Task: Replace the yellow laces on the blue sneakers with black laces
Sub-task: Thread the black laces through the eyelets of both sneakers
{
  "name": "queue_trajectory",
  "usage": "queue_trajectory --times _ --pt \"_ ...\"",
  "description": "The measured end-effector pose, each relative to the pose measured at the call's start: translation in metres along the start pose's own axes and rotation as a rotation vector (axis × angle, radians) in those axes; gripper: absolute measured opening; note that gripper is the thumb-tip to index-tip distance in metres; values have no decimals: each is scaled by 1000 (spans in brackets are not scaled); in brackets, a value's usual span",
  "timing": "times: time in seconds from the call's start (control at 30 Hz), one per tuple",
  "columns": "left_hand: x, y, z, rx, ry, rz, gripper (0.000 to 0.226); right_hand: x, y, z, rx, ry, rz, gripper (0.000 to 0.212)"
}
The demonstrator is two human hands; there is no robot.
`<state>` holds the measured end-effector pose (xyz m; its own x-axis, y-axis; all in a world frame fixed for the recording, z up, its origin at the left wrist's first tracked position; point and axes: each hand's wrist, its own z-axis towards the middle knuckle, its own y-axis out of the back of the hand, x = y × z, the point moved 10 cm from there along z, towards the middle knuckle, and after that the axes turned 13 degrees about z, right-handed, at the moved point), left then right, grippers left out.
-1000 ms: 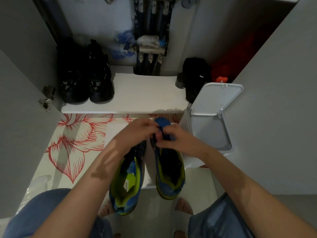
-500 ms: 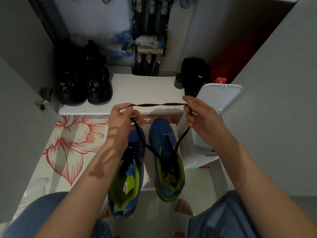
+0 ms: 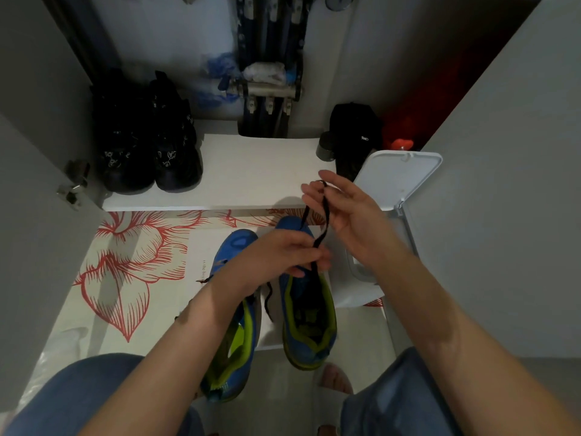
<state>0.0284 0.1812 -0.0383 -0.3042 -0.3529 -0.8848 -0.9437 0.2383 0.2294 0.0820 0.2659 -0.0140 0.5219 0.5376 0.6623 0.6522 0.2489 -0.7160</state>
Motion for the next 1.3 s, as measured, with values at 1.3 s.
queue_trajectory --times 1.3 --pt "-6 27 6 -162 -68 -570 27 -43 10 -14 140 -491 -290 78"
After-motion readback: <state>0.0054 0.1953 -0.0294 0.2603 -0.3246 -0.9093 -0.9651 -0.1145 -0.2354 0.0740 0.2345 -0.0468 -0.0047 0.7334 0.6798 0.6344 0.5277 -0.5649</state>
